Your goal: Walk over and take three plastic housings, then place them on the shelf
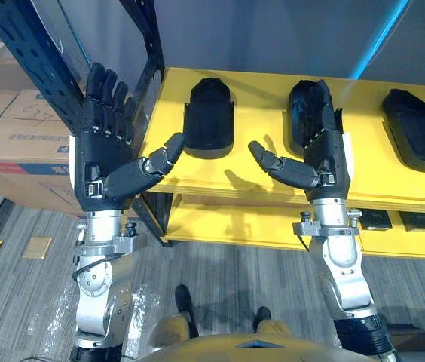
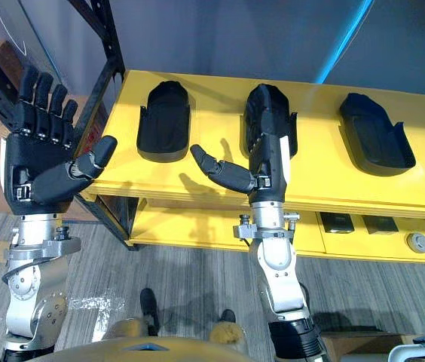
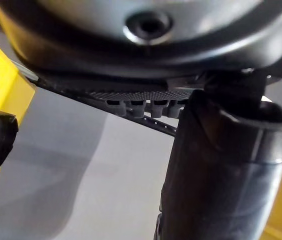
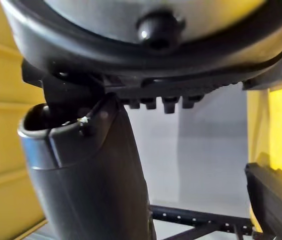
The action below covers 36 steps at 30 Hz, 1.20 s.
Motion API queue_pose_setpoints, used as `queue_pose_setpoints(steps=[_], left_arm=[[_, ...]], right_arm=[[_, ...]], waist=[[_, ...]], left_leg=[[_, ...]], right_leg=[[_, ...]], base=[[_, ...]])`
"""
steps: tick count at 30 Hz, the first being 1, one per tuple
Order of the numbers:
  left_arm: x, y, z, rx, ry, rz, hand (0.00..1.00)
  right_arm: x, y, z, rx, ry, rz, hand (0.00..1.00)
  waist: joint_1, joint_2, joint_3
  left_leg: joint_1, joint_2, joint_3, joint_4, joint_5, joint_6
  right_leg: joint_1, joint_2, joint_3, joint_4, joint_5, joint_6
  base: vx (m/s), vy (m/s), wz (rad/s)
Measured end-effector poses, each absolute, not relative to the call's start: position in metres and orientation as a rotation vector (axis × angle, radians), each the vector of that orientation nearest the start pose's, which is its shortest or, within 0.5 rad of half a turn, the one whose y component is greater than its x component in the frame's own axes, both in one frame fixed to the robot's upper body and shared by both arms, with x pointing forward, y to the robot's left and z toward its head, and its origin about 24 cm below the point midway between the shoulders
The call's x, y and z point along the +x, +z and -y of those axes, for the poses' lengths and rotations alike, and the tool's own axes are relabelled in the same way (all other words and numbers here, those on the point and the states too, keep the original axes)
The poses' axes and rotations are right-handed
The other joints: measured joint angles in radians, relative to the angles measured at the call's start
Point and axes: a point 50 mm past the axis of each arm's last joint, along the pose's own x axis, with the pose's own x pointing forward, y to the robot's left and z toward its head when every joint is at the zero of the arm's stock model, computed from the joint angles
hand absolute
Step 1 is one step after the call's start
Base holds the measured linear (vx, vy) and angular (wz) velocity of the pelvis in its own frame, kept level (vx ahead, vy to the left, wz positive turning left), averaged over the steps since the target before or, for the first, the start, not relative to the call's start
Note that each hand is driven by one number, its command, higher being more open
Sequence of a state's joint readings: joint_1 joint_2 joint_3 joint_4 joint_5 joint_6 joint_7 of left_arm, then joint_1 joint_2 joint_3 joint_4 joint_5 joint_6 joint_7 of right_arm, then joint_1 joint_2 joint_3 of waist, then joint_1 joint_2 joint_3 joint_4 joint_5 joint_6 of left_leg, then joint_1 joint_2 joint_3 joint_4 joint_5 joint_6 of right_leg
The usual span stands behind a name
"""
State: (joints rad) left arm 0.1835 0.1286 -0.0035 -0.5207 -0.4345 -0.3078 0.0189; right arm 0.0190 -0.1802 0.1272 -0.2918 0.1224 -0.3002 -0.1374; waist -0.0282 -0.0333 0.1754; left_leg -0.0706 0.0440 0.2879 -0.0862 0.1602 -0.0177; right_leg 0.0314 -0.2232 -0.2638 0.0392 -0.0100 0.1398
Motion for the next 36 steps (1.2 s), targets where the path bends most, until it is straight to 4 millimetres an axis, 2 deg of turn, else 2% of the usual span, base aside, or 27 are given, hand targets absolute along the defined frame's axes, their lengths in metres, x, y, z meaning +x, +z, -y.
queue_pose_setpoints(steps=[10, 17, 22, 30, 36], left_arm=[[0.189, 0.152, -0.173, -0.331, -0.024, 0.659, 1.00], [0.186, 0.152, -0.175, -0.329, -0.015, 0.673, 1.00], [0.182, 0.155, -0.182, -0.326, 0.029, 0.722, 1.00], [0.179, 0.158, -0.187, -0.353, 0.129, 0.759, 1.00], [0.176, 0.166, -0.189, -0.330, 0.165, 0.802, 1.00]], right_arm=[[0.230, 0.134, 0.143, -0.015, 0.084, 0.590, 1.00], [0.226, 0.132, 0.130, -0.038, 0.392, 0.565, 1.00], [0.221, 0.128, 0.123, -0.039, 0.574, 0.538, 1.00], [0.216, 0.121, 0.106, 0.002, 0.717, 0.486, 1.00], [0.217, 0.122, 0.102, 0.011, 0.716, 0.490, 1.00]], waist=[[0.000, 0.004, 0.026], [0.000, 0.004, 0.034], [0.002, 0.000, 0.074], [0.003, -0.005, 0.099], [0.008, 0.009, 0.152]], left_leg=[[-0.009, 0.000, -0.006, 0.001, 0.005, 0.007], [-0.007, 0.001, -0.006, 0.000, 0.002, 0.002], [-0.009, 0.002, -0.006, 0.000, 0.003, 0.002], [-0.028, 0.000, -0.009, 0.002, 0.007, 0.007], [-0.030, -0.002, -0.014, 0.002, 0.007, 0.006]], right_leg=[[-0.010, 0.002, -0.004, 0.010, 0.002, 0.003], [-0.009, 0.001, -0.004, 0.012, 0.000, 0.000], [-0.012, 0.001, -0.004, 0.013, -0.004, -0.006], [-0.030, 0.002, -0.004, 0.015, 0.002, 0.002], [-0.033, 0.001, -0.006, 0.031, -0.002, -0.003]], base=[[0.01, 0.000, 0.01], [0.00, 0.000, 0.00], [0.00, 0.000, 0.00], [0.01, 0.001, 0.00], [0.01, 0.001, 0.00]])
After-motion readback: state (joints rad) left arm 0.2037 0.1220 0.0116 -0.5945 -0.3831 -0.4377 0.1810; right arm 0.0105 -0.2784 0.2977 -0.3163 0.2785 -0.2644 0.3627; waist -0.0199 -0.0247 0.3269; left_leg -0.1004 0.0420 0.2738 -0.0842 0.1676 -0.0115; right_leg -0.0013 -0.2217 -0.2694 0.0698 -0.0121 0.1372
